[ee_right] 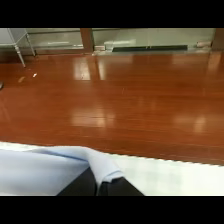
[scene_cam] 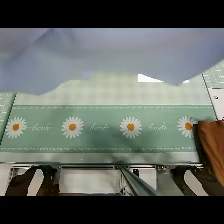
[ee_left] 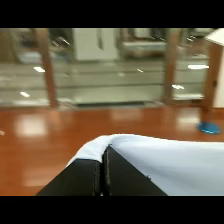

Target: Fold the shirts.

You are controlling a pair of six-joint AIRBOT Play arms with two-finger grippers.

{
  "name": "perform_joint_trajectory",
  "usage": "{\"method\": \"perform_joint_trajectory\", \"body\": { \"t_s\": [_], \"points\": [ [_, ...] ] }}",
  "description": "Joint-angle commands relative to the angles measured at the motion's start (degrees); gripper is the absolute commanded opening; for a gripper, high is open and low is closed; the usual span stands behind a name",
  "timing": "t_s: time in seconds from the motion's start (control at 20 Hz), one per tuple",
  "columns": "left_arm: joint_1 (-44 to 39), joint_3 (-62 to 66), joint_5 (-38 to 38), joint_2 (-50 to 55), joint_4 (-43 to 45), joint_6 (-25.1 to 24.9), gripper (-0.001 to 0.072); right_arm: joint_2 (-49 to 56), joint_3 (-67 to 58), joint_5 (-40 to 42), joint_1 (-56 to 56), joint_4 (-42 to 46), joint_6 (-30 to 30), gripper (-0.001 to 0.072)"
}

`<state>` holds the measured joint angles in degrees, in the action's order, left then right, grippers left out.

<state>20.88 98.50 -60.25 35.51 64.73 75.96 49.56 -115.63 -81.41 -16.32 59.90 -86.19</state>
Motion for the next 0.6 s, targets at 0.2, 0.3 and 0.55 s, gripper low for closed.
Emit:
{"method": "perform_joint_trajectory", "body": {
  "t_s": [0.2,0.3,0.55],
  "points": [
    [-9.0,-2.7,-7.0,-11.0,18.6,3.7,0.0021,-9.8,2.1,-12.2,0.0,5.0,-1.9,0.0020],
    [-10.2,-7.6,-7.8,-10.3,20.9,6.1,0.0021,-11.2,6.9,-12.8,0.1,4.8,-2.2,0.0020],
    [-10.2,-23.6,-5.6,-1.9,15.7,8.8,0.0022,-11.4,28.5,-7.8,0.1,1.1,-0.1,0.0020]
  ]
}}
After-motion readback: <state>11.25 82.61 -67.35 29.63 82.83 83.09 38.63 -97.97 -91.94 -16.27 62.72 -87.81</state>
